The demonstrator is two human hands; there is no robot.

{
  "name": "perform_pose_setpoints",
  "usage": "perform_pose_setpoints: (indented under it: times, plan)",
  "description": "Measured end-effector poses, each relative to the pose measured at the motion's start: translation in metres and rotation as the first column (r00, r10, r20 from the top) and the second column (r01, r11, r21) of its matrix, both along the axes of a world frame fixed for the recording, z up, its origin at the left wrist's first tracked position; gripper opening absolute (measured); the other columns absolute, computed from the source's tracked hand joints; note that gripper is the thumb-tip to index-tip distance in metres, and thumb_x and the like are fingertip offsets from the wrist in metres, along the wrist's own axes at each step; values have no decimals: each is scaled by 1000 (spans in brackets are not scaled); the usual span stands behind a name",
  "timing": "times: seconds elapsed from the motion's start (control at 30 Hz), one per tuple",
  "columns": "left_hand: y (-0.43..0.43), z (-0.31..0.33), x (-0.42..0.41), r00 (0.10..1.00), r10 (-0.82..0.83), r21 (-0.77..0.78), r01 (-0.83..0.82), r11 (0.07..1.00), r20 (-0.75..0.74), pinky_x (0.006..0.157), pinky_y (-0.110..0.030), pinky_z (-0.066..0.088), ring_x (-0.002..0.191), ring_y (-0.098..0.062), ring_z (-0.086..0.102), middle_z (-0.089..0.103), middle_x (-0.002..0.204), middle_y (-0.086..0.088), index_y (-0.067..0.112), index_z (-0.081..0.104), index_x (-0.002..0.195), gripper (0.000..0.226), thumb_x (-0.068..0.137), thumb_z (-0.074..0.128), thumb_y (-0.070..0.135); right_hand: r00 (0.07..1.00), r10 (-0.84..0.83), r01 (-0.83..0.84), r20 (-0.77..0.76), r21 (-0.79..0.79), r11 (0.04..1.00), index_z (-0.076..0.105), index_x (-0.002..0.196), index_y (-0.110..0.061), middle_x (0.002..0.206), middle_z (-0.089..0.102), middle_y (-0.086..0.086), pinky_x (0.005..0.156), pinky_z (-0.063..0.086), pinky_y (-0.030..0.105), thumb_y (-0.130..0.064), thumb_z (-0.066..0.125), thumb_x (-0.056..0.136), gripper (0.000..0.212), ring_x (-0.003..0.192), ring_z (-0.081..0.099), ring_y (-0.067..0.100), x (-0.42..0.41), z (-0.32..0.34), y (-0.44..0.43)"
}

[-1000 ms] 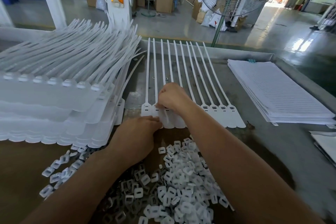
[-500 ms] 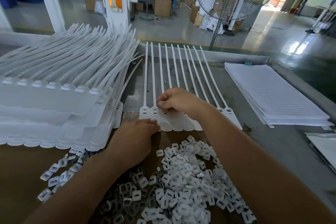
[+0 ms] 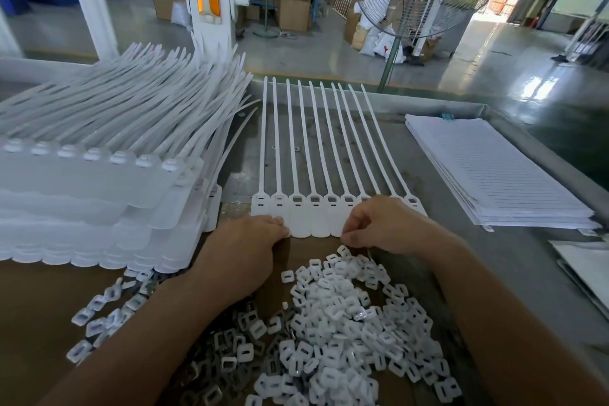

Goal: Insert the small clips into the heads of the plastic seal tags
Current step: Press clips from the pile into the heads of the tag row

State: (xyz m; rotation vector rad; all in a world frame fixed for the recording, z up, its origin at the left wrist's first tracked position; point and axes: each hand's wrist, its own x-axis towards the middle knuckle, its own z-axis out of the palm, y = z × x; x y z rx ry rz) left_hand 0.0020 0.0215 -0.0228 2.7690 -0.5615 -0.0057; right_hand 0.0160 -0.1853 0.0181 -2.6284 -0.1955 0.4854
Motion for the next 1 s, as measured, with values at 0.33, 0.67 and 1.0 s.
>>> perform_pose_setpoints:
  times: [0.33,0.67,1.0]
  plan:
    - [0,0,1,1000,-1,3,1,1000,-12,109,-22,16,134,-1,24,31,146,17,33,38,136,55,88,37,4,1000,21,-22,-13,-145,989,70,96,-17,81,59,-11,75,43,20,-23,67,83,15,82,55,7,-4,2,16]
    - [0,-2,1,1000,-9,11,9,1000,16,109,-24,21,133,-3,28,32,145,16,32,40,135,55,88,39,5,1000,-10,6,21,173,985,63,79,-28,77,65,-11,63,45,15,-13,62,86,17,68,61,0,-3,4,9]
    - [2,-3,-2,997,-31,-4,32,999,72,107,-22,24,131,-3,33,36,143,15,33,44,132,51,88,41,8,975,-91,46,202,218,975,67,93,-19,84,61,-9,65,40,12,-13,62,86,10,79,55,3,29,-12,36]
